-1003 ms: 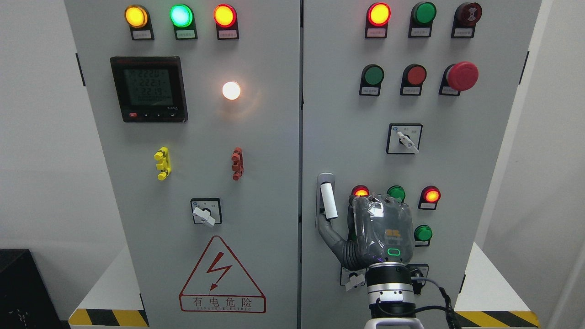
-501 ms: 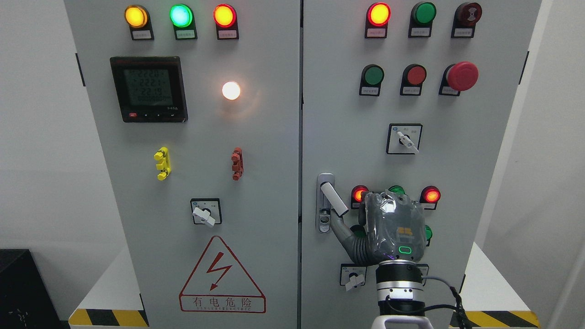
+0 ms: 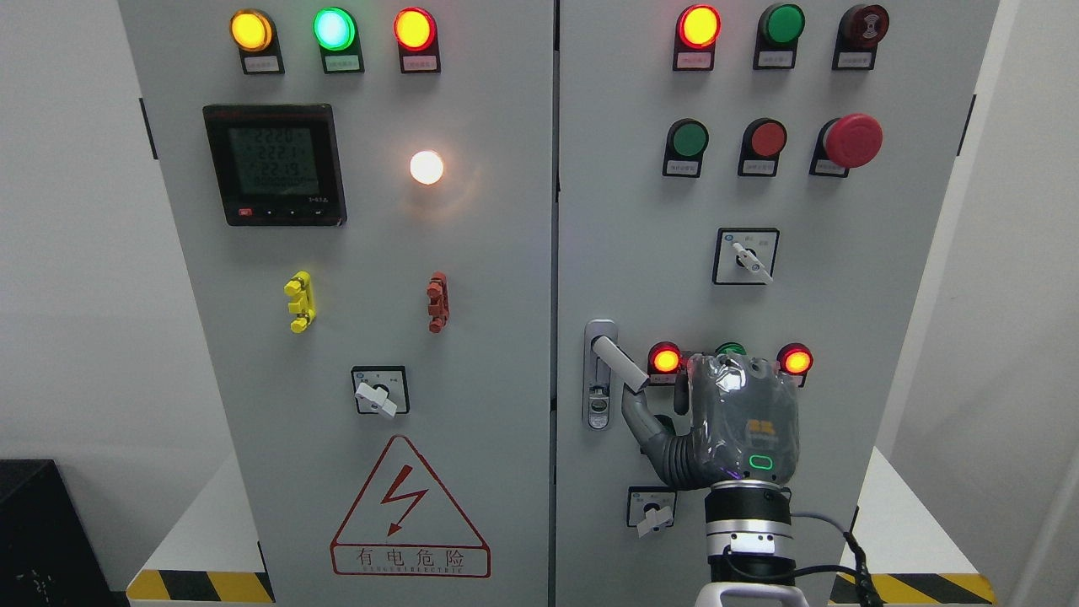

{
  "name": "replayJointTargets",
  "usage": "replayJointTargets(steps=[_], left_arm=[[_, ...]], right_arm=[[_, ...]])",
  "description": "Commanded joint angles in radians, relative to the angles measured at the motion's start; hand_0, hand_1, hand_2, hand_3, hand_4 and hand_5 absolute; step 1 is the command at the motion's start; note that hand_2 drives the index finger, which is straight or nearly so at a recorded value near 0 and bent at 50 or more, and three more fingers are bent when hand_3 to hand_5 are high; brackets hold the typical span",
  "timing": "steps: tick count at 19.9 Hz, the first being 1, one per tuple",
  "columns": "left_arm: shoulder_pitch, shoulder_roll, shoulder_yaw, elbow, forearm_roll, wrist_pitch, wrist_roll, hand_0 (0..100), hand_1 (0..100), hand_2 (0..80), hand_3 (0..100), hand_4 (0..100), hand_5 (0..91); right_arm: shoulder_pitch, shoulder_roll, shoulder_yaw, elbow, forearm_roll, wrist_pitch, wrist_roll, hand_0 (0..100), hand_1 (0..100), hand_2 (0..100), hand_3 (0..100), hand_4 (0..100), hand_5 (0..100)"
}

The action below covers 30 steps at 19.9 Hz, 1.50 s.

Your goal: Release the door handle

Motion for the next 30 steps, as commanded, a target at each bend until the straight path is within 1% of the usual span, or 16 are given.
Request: replayJointTargets(steps=[1, 30], left_arm=[[0.000, 0.000, -0.021, -0.020, 0.000, 0.000, 0.000, 0, 0, 2.2, 9, 1, 0.0], [0.000, 0.000, -0.021, -0.020, 0.000, 0.000, 0.000, 0, 0, 2.1, 9, 1, 0.0]], right_arm=[[0.000, 0.003, -0.026, -0.014, 0.000, -0.002, 0.000, 36, 40, 86, 100, 100, 95], [-0.017, 0.003, -0.035, -0.033, -0.004, -0.003, 0.009, 38, 38, 86, 100, 100, 95]])
